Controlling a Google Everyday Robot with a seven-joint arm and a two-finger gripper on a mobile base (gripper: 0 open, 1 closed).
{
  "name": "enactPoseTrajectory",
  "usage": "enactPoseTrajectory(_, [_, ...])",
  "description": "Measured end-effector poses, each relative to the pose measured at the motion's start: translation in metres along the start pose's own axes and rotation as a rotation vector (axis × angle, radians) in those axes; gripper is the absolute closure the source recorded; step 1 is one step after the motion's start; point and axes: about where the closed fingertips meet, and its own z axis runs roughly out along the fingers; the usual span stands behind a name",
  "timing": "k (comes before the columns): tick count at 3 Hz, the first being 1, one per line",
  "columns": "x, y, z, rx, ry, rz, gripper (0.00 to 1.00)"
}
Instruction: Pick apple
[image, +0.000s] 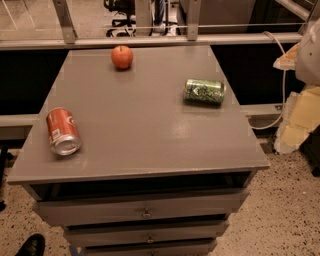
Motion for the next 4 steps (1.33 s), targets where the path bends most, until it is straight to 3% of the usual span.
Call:
enactPoseTrajectory(1, [0.0, 0.0, 0.0, 0.0, 0.0, 0.0, 0.0])
enactPoseTrajectory(2, [-0.009, -0.006, 0.009, -0.002, -0.046, -0.009, 0.0])
enactPoseTrajectory(3, [-0.036, -0.039, 0.034, 0.012, -0.158, -0.007, 0.0])
enactPoseTrajectory(4, [-0.073, -0.089, 0.067, 0.032, -0.272, 0.018, 0.0])
